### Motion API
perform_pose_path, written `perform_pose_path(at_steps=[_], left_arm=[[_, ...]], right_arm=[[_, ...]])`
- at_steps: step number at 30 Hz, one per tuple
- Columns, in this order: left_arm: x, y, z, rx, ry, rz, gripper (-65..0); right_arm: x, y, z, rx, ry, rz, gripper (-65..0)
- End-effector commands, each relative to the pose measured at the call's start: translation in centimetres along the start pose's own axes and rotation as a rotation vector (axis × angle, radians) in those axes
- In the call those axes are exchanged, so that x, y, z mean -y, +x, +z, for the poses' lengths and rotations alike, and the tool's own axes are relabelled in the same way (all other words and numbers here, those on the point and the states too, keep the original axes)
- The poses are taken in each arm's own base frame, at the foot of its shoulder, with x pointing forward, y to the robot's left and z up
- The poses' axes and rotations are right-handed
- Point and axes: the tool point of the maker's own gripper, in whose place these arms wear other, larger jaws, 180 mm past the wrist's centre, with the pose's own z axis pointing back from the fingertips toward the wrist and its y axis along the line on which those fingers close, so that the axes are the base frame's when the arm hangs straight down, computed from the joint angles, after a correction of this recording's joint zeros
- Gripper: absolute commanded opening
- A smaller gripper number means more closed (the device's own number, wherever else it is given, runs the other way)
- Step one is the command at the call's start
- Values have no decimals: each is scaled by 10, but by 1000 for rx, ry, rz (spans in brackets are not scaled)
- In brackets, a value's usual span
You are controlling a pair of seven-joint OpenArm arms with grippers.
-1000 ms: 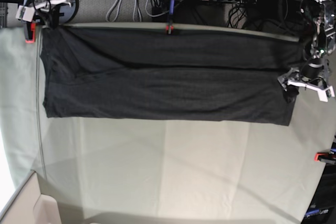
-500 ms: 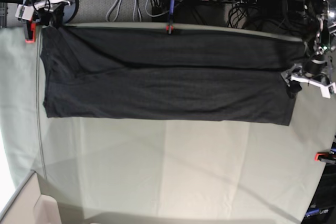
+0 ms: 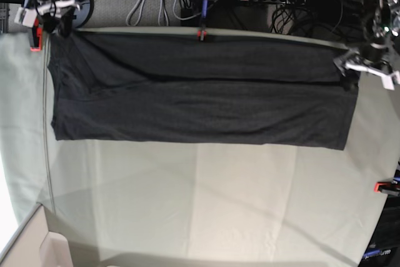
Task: Layout the t-shirt on the table in an organized manner, then fold the t-shirt properly
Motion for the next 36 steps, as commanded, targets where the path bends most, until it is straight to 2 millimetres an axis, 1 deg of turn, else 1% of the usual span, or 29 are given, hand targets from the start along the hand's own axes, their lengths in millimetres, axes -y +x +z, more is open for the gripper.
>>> perform_pose_path(at_steps=[1,4,9,11,15,17,20,22,25,28,32,36], left_arm=[[7,20,2,56,-52,-31,-35],[19,10,6,32,-127,-68,-35],[15,11,7,33,-124,-75,-35],[9,0,11,7,-114,-77,-35],[3,-18,20,-31,-101,-73,-35],[4,-31,23,-52,-99,-56,-35],[1,-42,28,-75,-92,-53,-35],[-2,-48,31,-85,-88,-52,-35],[-2,-49,32,-85,-81,-46,-35],[-14,-45,38,-65,-49,-22,-35],[-24,-32,40,-24,-21,2,-35],[-27,-28,39,-16,-15,1,-35]], right_arm=[[2,11,3,40,8,6,-327],[6,18,1,63,-8,1,-328],[20,34,0,110,-54,-8,-328],[25,37,1,120,-69,-10,-328],[25,40,-1,126,-65,-6,-328],[25,41,-1,127,-65,-7,-328],[24,39,-1,124,-64,-9,-328],[21,44,-5,138,-57,-12,-328],[19,45,-8,142,-54,-16,-328],[17,44,-10,140,-46,-17,-328],[12,41,-11,127,-30,-11,-328],[11,40,-11,127,-30,-14,-328]])
